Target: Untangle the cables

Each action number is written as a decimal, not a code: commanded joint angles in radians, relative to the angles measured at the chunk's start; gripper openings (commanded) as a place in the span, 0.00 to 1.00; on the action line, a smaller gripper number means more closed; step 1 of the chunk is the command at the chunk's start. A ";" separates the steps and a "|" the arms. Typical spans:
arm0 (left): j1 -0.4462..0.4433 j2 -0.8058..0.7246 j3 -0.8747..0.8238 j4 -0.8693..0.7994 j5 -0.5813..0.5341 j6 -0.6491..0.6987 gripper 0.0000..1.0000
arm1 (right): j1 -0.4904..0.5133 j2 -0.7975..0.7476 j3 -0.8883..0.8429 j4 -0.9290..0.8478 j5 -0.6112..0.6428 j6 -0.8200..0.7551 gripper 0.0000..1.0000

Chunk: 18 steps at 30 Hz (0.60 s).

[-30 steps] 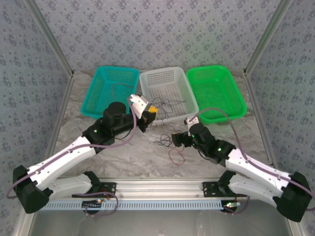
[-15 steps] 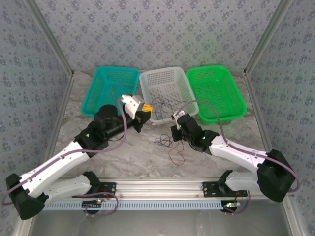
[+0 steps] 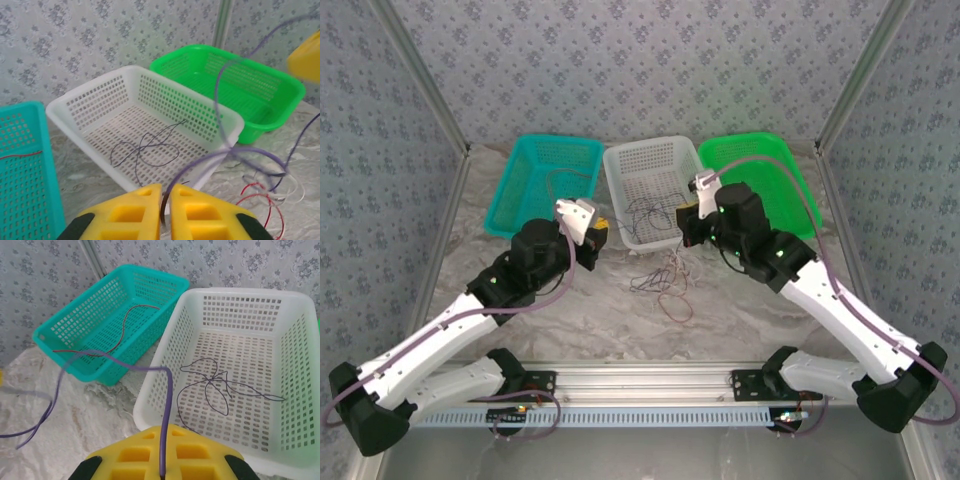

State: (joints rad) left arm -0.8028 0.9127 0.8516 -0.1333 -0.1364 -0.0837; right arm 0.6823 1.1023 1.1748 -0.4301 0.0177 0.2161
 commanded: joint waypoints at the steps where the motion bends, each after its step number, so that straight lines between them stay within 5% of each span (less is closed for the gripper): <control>1: 0.006 0.012 -0.016 -0.015 -0.050 0.003 0.18 | -0.024 0.018 0.083 -0.098 -0.092 0.021 0.02; 5: 0.006 0.017 -0.041 0.008 -0.048 -0.020 0.27 | -0.042 0.035 0.079 -0.093 -0.110 0.045 0.00; 12: 0.005 0.038 -0.074 0.018 -0.049 -0.089 0.75 | -0.055 0.043 0.048 -0.023 -0.146 0.111 0.00; 18: -0.051 0.079 -0.121 0.160 0.128 -0.097 0.77 | -0.059 0.059 0.083 -0.023 -0.144 0.139 0.00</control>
State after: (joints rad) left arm -0.8253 0.9787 0.7582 -0.0822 -0.1234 -0.1703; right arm 0.6304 1.1557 1.2240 -0.4679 -0.1101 0.3191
